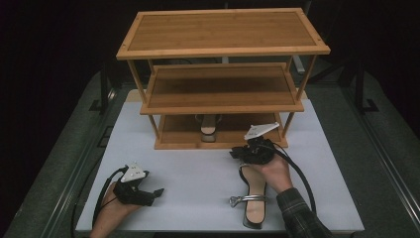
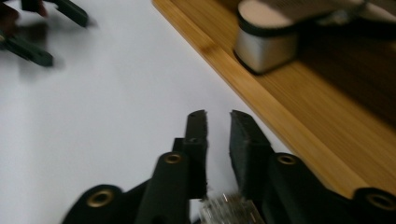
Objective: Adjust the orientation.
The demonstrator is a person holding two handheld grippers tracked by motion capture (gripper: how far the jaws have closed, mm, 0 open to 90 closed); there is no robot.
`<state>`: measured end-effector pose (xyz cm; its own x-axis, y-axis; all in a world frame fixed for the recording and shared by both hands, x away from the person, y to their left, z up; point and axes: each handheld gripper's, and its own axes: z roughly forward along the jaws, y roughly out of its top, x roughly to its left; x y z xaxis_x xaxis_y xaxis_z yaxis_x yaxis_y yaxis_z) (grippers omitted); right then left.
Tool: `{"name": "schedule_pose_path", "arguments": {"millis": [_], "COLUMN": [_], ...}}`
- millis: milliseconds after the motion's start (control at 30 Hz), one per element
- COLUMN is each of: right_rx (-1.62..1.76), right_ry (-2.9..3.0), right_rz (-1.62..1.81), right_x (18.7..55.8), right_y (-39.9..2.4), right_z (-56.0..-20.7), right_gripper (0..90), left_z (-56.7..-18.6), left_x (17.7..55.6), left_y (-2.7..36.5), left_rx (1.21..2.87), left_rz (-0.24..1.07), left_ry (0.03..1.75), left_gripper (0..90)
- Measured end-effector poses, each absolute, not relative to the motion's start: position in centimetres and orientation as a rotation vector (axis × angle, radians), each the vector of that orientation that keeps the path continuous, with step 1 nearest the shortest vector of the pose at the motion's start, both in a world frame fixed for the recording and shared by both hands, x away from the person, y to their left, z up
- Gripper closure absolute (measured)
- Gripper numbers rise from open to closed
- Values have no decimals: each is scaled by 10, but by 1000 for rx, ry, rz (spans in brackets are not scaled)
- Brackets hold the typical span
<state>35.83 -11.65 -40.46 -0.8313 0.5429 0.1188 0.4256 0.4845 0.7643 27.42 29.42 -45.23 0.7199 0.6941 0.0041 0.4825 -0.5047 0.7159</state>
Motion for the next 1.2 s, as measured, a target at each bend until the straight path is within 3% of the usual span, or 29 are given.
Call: {"name": "schedule_pose_path", "arguments": {"millis": [433, 700, 900, 1167, 1200], "right_rx": [1080, 1187, 1222, 1146, 1117], "right_ry": [2474, 2518, 2533, 2534, 2540], "right_rz": [1209, 1139, 1140, 1218, 1227], "right_x": [313, 303, 313, 329, 333], "right_y": [-195, -206, -204, -179, -174], "right_z": [-405, -425, -434, -423, -422], "right_gripper": [594, 573, 703, 738, 779], "left_z": [-452, -452, -452, -452, -452], "left_x": [274, 274, 274, 275, 275], "left_y": [294, 294, 294, 294, 294], "left_rx": [2209, 2207, 2206, 2206, 2205], "left_rz": [380, 379, 376, 377, 377], "left_ry": [886, 888, 888, 888, 889], "left_gripper": [132, 132, 132, 132, 132]}}
